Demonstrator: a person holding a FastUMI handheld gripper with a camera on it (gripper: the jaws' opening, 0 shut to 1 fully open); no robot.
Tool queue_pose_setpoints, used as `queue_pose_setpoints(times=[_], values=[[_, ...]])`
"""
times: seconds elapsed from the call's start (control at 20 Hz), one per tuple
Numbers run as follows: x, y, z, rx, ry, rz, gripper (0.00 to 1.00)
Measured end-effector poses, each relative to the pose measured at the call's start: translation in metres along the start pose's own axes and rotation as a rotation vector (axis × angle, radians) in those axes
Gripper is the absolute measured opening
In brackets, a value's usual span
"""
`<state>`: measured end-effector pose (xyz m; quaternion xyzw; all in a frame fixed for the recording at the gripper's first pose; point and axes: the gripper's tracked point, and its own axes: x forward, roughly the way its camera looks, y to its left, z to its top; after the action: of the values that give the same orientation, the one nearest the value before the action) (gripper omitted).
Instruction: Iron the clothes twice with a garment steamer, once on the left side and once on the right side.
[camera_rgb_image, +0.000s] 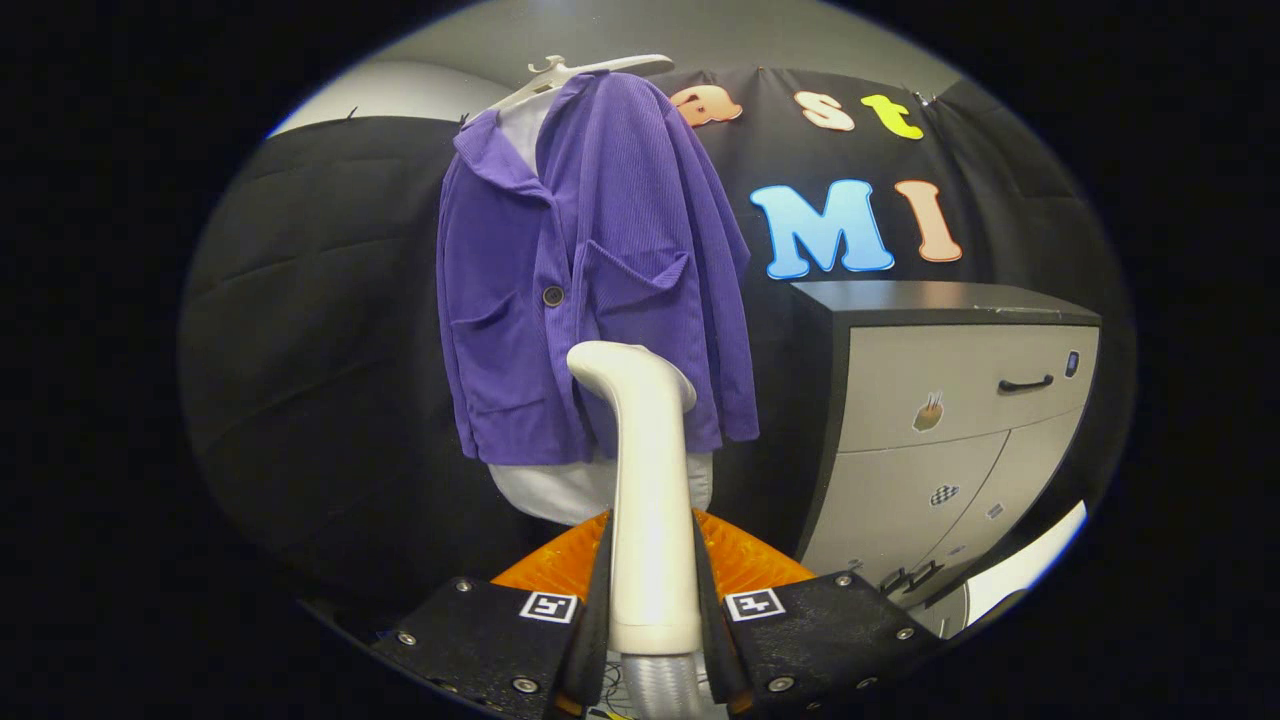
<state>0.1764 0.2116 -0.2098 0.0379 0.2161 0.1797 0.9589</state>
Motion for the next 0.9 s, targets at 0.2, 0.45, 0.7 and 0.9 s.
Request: queue_pose_setpoints(times=[0.2, 0.45, 0.7, 0.9], values=[[-0.011, 0.007, -0.002, 0.019, 0.001, 0.007, 0.39], [-0.037, 0.030, 0.051, 0.023, -0.101, 0.066, 0.39], [-0.068, 0.051, 0.119, -0.001, -0.236, 0.119, 0.39], [-0.088, 0.071, 0.169, -0.006, -0.326, 0.167, 0.39]])
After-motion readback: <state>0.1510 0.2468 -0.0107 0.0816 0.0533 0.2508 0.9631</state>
